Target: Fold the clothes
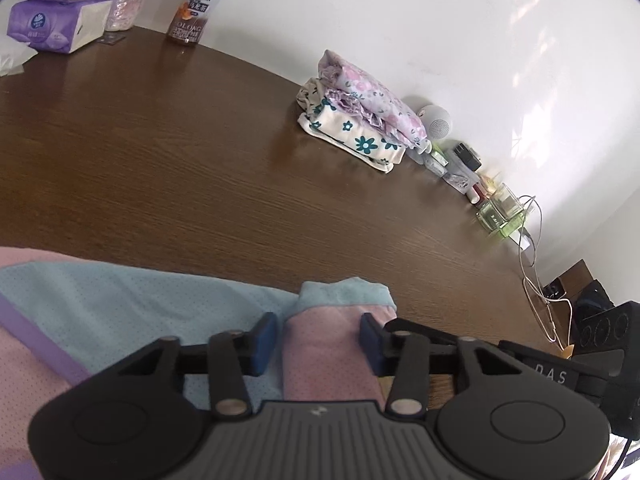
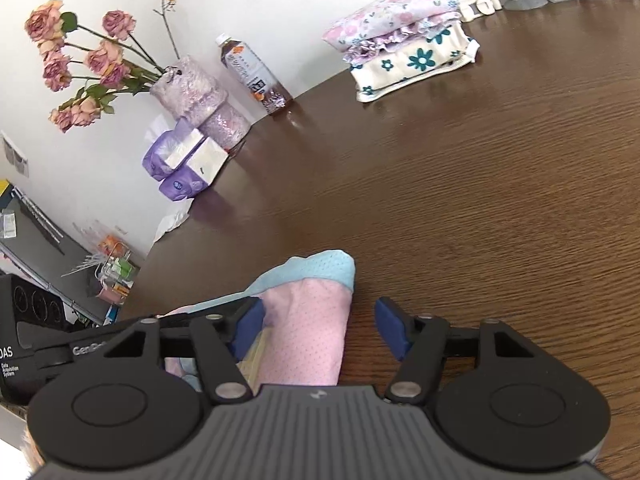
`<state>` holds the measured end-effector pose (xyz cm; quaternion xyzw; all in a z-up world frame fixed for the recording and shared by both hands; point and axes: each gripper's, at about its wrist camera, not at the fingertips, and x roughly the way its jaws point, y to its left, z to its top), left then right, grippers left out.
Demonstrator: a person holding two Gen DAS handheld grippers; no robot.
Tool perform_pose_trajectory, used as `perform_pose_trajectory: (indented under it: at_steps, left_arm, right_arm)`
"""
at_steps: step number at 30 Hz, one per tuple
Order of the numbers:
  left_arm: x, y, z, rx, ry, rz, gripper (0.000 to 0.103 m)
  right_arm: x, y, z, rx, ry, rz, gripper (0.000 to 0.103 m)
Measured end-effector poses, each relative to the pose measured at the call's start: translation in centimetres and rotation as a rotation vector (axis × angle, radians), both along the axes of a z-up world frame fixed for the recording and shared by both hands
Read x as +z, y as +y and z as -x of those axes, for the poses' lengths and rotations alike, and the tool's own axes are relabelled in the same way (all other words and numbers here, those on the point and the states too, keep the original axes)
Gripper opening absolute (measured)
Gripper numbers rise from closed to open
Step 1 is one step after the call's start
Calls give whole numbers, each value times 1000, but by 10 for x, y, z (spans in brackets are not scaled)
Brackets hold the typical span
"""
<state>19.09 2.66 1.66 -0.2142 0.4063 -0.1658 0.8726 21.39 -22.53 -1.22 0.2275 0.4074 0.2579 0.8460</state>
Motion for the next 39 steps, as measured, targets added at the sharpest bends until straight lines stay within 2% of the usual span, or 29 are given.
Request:
perform_pose_trajectory:
  at_steps: [1, 5, 7, 9, 10, 12, 14, 16, 20, 23, 28, 30, 31, 32, 33, 34, 36, 37, 38, 39]
  left_arm:
    - [0, 0, 1, 0, -3, -4, 23]
    - [0, -2, 1, -2, -11, -23, 15]
    - [1, -3, 2, -4, -18, -27, 14]
    - [1, -3, 2, -3, -22, -29, 14]
    - [1, -2, 2, -2, -20, -27, 14]
    - [1, -1, 1, -2, -13, -22, 15]
    - [2, 0, 1, -1, -12, -21, 21]
    - [4, 2, 2, 0, -12, -13, 35]
    - [12, 2, 12, 3, -39, -14, 39]
    - [16, -2, 26, -11, -57, -2, 49]
    - [9, -8, 36, -7, -32, -17, 47]
    - [4, -7, 37, 3, -13, -15, 45]
    - [1, -7, 37, 8, -1, -4, 32]
    - [-1, -6, 36, 10, 9, 8, 22]
    - [-3, -6, 36, 5, 12, 19, 9]
    - [-4, -5, 36, 3, 12, 25, 9]
    - [-4, -3, 39, 13, 9, 39, 9]
    - [-3, 0, 42, 13, 5, 51, 9]
    - [-1, 2, 46, 13, 1, 62, 12]
    - [2, 5, 50, 16, -1, 69, 20]
  right_arm:
    - [0, 1, 1, 6, -4, -2, 49]
    - [1, 4, 3, 29, -18, -5, 26]
    - [4, 6, 6, 40, -42, 13, 21]
    - [5, 8, 7, 42, -49, 18, 22]
    - [5, 8, 7, 41, -47, 21, 25]
    - [5, 6, 6, 30, -39, 17, 37]
    - [6, 2, 6, 16, -30, 2, 48]
    - [7, -2, 6, 3, -27, -14, 51]
    - [14, -11, 13, -20, -54, -38, 52]
    - [17, -15, 22, -23, -77, -36, 52]
    - [11, -10, 33, -7, -56, -2, 52]
    - [8, -5, 35, 1, -42, 14, 47]
    - [7, -3, 36, 4, -38, 21, 38]
    - [5, -1, 37, 8, -34, 24, 23]
    - [4, 1, 37, 12, -31, 27, 17]
    - [3, 2, 39, 15, -30, 24, 14]
    - [5, 2, 42, 5, -33, 11, 14]
    - [5, -1, 44, -7, -28, -8, 20]
    - [5, -4, 46, -20, -19, -27, 32]
    - [6, -6, 51, -27, -22, -35, 39]
